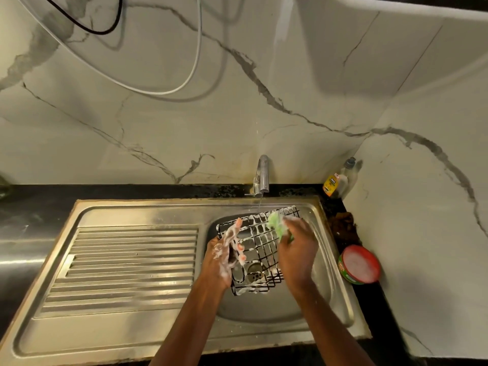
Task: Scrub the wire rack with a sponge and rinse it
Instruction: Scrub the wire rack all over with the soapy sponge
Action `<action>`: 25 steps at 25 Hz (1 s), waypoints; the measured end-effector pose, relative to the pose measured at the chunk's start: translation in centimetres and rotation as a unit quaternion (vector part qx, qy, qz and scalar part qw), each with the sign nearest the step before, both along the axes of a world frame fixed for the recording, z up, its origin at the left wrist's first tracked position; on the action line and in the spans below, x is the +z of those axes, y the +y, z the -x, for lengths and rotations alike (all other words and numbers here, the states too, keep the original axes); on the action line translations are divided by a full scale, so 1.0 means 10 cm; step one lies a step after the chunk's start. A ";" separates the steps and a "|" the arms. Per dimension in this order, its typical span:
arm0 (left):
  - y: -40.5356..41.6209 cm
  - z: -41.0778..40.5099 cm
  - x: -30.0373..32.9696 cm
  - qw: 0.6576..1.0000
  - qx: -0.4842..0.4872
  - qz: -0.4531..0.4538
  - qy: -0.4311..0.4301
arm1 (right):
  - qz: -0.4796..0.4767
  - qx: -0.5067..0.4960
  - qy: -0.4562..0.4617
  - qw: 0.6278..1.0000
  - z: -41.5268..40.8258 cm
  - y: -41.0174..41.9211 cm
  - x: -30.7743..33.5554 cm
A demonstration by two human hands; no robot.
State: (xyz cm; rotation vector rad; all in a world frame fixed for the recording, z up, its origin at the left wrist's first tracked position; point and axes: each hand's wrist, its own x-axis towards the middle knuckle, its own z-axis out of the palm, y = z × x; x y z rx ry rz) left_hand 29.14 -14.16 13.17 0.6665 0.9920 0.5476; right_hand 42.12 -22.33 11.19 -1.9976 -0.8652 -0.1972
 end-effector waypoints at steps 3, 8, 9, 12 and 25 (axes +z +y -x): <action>0.00 0.02 -0.02 0.999 -0.024 -0.028 0.015 | -0.027 0.029 -0.053 0.998 0.34 0.09 0.05; 0.03 0.04 -0.10 0.999 -0.020 -0.012 0.031 | -0.010 -0.015 -0.001 1.000 -0.05 0.11 0.05; 0.03 0.02 -0.06 0.999 -0.024 -0.019 0.036 | -0.010 -0.037 0.020 0.999 -0.06 0.09 0.05; 0.05 0.00 -0.04 0.999 -0.014 -0.016 0.036 | -0.022 0.071 -0.069 0.995 0.46 -0.13 0.04; -0.01 -0.01 0.02 0.999 0.023 0.025 -0.009 | -0.009 0.008 0.081 0.997 -0.04 -0.15 0.32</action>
